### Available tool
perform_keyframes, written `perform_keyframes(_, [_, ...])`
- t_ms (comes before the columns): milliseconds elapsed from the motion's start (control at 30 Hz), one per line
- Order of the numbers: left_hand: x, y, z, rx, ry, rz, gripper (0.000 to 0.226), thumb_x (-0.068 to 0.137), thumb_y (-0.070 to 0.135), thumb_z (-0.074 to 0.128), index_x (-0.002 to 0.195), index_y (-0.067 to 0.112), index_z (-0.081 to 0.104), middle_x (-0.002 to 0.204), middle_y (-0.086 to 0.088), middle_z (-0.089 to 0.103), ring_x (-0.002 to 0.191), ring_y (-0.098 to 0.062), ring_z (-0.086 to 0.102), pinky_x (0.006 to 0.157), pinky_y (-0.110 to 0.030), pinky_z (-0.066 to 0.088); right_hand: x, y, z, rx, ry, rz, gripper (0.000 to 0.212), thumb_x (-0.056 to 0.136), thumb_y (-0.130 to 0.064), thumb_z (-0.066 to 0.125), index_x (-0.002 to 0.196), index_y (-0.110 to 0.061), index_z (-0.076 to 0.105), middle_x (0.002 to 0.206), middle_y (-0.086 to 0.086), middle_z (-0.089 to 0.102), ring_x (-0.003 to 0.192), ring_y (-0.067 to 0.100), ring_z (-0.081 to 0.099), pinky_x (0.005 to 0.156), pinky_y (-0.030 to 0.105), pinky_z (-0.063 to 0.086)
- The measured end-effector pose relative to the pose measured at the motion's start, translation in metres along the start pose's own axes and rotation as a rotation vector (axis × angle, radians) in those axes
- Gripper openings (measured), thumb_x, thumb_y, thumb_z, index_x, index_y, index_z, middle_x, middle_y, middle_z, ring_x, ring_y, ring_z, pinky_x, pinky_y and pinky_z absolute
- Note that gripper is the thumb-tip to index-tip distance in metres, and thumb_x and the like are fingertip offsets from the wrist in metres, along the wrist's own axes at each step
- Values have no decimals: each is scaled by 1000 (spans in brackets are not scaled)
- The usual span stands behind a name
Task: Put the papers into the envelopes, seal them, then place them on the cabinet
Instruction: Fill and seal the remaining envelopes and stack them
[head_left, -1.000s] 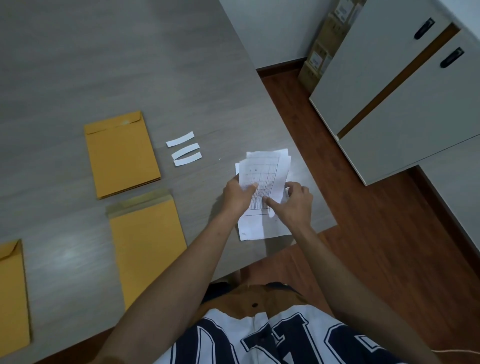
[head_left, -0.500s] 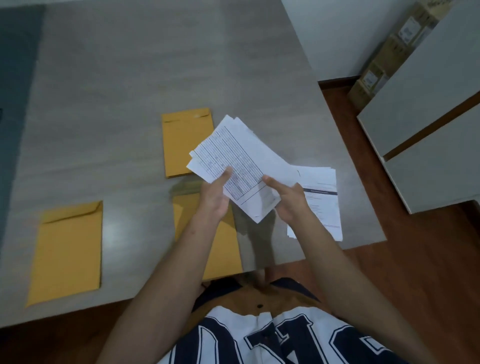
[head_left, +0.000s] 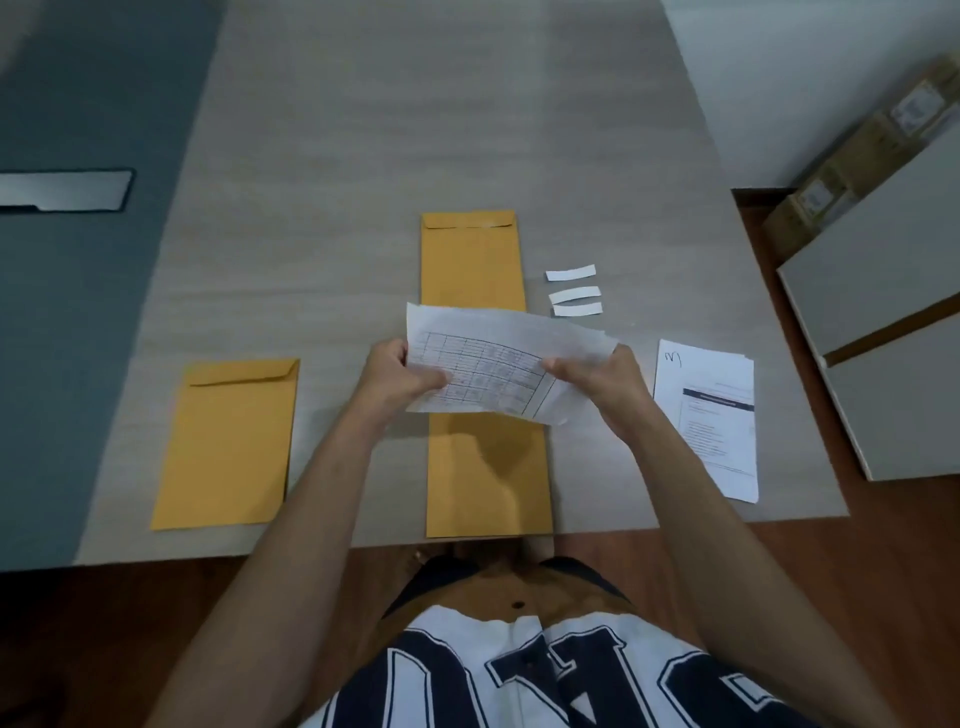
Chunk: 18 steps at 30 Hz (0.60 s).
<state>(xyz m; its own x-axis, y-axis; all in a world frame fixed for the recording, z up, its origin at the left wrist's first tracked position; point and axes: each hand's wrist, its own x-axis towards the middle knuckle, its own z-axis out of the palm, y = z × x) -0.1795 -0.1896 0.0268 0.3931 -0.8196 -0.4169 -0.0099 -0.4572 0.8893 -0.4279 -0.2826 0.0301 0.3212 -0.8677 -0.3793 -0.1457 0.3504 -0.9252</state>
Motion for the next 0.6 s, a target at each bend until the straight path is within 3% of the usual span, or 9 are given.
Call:
perform_keyframes(100, [-9,-11,6,-83,39,-35,32,70,-6,80,98,5,68,94,-7,72,82,-18,70,72,-26,59,-6,0,3,9,-42,-11,32,76,-7,81,107,-2,71,103,13,74,98,26,71,86,37,58])
perform_keyframes(200, [-15,-36,10,-127,62,-92,36,67,-8,81,98,5,70,97,-11,73,88,-24,70,80,-39,59,-11,12,1,-40,-65,-7,28,77,-4,79,103,-2,73,100,9,75,96,20,72,81,28,56])
perform_keyframes(300, [-21,-58,18,-15,63,-149,43,60,-6,84,95,14,68,99,-9,71,92,-27,69,80,-50,59,-15,34,-2,-148,-42,28,27,70,-6,85,94,-11,74,88,1,76,85,11,72,72,22,54])
perform_keyframes(467, [-30,-53,42,-19,48,-69,39,62,-24,74,72,13,63,74,-1,61,73,-15,58,68,-32,53,-15,56,0,-169,46,70,53,57,-19,94,105,-9,72,96,7,74,93,21,69,72,27,55])
perform_keyframes(533, [-31,-49,50,-48,72,-83,37,65,-21,75,76,13,62,74,4,59,70,-9,56,60,-18,50,-16,55,2,-164,14,52,50,60,-12,92,105,-8,71,96,8,73,94,22,68,67,25,55])
perform_keyframes(600, [-31,-47,55,-60,113,-133,38,67,-12,80,89,14,63,79,8,61,71,-2,57,60,-15,48,-15,52,4,-151,-12,55,48,62,-8,90,105,-9,71,96,8,72,95,22,68,68,27,57])
